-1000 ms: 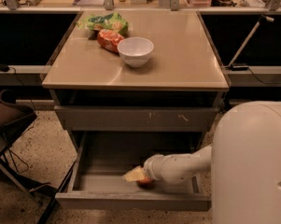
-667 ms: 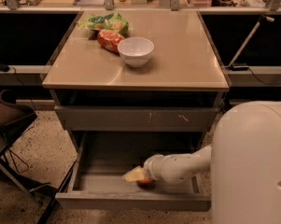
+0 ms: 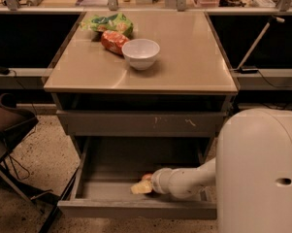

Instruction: Pick apple from middle drawer and place on counter

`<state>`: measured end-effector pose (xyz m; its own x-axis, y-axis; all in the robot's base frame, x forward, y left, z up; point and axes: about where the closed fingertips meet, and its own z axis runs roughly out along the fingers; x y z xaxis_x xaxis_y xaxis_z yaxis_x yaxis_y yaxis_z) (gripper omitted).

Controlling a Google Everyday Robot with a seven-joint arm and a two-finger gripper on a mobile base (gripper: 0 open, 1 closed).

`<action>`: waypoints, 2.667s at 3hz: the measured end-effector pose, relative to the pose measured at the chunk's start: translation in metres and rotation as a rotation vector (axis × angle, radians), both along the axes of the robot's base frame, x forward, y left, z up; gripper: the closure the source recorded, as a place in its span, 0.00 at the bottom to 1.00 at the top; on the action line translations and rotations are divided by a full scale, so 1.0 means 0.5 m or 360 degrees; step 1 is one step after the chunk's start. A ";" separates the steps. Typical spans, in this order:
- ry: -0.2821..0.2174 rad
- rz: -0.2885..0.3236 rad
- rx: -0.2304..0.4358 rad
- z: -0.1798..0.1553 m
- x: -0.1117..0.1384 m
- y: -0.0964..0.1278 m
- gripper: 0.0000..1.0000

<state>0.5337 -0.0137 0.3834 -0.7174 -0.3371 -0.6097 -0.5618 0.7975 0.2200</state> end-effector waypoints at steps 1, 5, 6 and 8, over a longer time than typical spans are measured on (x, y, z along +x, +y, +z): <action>-0.0059 -0.0059 -0.0038 -0.044 -0.016 0.006 0.00; -0.0135 -0.0070 0.0018 0.023 0.006 0.002 0.65; -0.0183 -0.0080 0.0040 0.156 0.011 -0.049 0.88; -0.0460 -0.0191 0.0078 0.563 0.092 -0.117 1.00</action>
Offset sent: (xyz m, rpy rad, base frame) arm -0.0122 0.0057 -0.0358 -0.0379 -0.0968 -0.0978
